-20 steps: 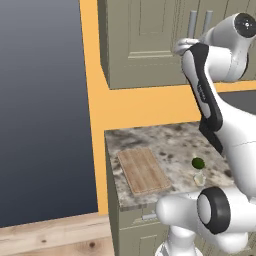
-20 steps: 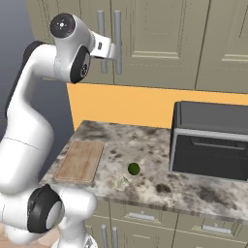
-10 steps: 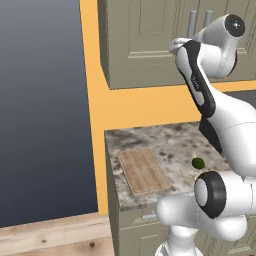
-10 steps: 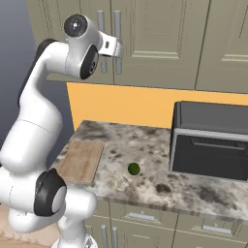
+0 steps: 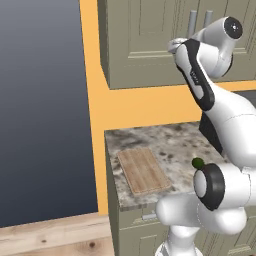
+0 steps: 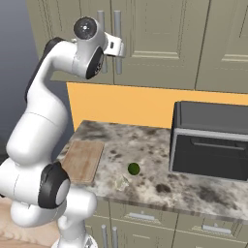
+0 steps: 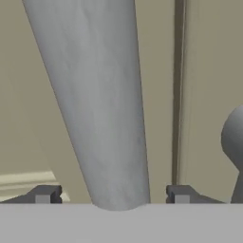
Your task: Open the cabinet. Place the bowl and condiment on the counter. Then place the lime and garlic on the cutting board.
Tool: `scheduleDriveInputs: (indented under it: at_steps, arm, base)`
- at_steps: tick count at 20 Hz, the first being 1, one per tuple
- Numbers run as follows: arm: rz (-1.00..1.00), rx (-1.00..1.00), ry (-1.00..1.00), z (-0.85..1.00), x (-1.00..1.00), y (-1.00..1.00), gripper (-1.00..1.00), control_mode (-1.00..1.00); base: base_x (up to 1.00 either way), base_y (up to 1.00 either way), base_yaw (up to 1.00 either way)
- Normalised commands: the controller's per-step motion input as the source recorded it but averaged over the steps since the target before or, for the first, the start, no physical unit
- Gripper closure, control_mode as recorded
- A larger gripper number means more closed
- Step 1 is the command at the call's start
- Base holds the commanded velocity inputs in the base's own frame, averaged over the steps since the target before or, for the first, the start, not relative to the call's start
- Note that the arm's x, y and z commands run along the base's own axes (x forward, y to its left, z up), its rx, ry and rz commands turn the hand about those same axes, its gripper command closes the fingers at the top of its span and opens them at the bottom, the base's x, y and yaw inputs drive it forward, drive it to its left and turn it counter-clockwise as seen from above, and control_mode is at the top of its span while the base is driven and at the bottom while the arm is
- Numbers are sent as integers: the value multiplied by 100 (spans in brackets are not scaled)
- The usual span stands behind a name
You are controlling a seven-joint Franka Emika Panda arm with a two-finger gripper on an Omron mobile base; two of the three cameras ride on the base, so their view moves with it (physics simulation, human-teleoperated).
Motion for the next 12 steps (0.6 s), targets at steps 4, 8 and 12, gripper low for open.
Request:
scheduleDriveInputs:
  at_steps: [4,8,12]
  arm:
    - [3,0,0,-12,18,0,-100,-100]
    - [0,0,0,-5,2,0,100,-100]
    - [0,0,0,-1,2,1,100,-100]
  base:
    - [0,0,0]
    - [0,0,0]
    - [0,0,0]
